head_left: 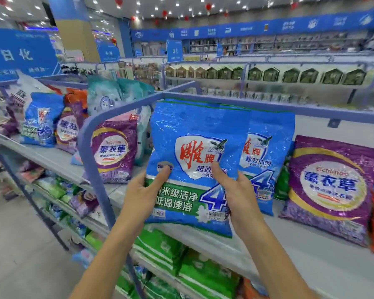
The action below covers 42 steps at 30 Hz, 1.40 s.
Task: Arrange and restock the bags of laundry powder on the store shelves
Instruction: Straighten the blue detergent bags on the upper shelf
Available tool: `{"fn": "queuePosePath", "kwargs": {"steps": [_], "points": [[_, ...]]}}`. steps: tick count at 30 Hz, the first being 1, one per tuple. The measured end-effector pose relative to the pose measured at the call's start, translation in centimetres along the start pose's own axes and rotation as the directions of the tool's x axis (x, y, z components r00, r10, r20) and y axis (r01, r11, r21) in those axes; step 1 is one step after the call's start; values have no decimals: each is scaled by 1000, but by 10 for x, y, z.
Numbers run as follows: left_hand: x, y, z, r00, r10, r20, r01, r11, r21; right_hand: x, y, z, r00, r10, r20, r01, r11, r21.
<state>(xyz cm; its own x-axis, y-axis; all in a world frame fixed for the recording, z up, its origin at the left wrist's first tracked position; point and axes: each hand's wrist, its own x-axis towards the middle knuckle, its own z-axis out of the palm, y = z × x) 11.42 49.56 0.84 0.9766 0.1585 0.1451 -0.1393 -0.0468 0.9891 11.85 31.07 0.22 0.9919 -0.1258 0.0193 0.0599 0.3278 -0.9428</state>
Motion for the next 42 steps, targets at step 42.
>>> {"fn": "queuePosePath", "kwargs": {"steps": [42], "points": [[162, -50, -68, 905, -122, 408, -85, 886, 455, 53, 77, 74, 948, -105, -300, -163, 651, -741]]}}
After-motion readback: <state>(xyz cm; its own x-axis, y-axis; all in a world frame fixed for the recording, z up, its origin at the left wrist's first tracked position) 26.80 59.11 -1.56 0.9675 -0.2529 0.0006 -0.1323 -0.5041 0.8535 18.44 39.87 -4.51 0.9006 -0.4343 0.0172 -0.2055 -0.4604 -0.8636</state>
